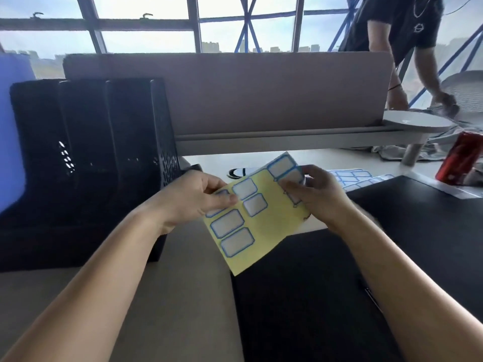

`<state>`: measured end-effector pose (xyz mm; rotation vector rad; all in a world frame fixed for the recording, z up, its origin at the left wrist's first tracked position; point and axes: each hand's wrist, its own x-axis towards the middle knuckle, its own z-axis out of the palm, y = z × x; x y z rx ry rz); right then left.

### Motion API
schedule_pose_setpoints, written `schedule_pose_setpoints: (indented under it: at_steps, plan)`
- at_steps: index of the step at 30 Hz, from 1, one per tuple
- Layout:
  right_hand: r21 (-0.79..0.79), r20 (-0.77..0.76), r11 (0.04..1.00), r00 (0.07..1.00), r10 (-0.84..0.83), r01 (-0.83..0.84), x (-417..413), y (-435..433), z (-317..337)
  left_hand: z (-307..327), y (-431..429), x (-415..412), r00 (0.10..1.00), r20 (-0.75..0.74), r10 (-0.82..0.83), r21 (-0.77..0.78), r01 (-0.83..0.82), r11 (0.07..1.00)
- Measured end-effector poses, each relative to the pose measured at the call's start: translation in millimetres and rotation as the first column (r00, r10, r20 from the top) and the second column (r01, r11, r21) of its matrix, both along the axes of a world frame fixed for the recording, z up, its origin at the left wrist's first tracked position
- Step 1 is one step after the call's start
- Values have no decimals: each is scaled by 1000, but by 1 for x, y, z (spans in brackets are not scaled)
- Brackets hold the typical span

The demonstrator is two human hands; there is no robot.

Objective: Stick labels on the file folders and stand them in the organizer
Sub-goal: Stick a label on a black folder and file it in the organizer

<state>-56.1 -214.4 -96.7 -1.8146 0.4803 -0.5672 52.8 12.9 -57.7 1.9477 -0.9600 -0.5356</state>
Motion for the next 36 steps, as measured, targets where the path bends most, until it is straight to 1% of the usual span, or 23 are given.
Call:
schedule_pose_setpoints:
  at_steps: [1, 2, 3, 4, 5, 6, 7, 9, 11, 13, 17, 21, 25, 29, 32, 36]
  plan:
    - [-189, -79, 979, 993, -90, 74, 2, 2, 0, -4, -1, 1, 1000, -7, 16, -22, -17, 1000]
    - [-396, -126, 909, 973, -195, 131, 3, 3, 0, -8, -2, 1, 999, -13, 37, -47, -37, 998]
    - [-555, -109, 816, 958, -264, 162, 1, 6, 2, -11, -3, 2, 998, -28, 59, -71, -61, 996]
    - [-640, -52, 747, 961, -273, 178, -1, 10, 5, -13, -5, 2, 996, -54, 76, -92, -81, 992]
    - [-668, 13, 723, 974, -228, 178, -3, 14, 9, -15, -6, 2, 993, -84, 87, -110, -96, 989]
    - [-669, 58, 728, 987, -147, 148, -4, 18, 13, -16, -7, 0, 990, -108, 89, -126, -103, 987]
    - [-658, 57, 749, 997, -49, 75, -6, 23, 17, -17, -8, -2, 988, -123, 92, -138, -108, 985]
    - [-629, -17, 770, 992, 125, -108, -8, 36, 23, -15, -10, -6, 988, -126, 86, -161, -106, 981]
    - [-631, -54, 753, 979, 195, -185, -8, 46, 24, -12, -12, -10, 995, -86, 57, -187, -72, 980]
    - [-650, -62, 732, 975, 216, -203, -7, 51, 22, -10, -11, -13, 999, -7, 46, -204, -46, 978]
    - [-602, -41, 769, 970, 239, -214, -8, 54, 23, -6, -9, -21, 986, 165, 28, -189, 4, 982]
    - [-566, -25, 796, 969, 246, -217, -8, 52, 23, -4, -7, -23, 968, 252, -4, -150, 44, 988]
    - [-458, -17, 851, 960, 280, -256, -8, 46, 27, -3, -6, -24, 963, 271, -1, -146, 43, 988]
    - [-345, -7, 880, 939, 345, -326, -12, 44, 36, -3, -6, -24, 960, 279, -8, -144, 50, 988]
    - [-256, 11, 910, 940, 341, -327, -14, 44, 38, -1, -6, -25, 967, 256, 7, -138, 29, 990]
    - [-218, 48, 931, 950, 309, -291, -14, 42, 37, 0, -4, -22, 947, 312, 82, -122, -45, 991]
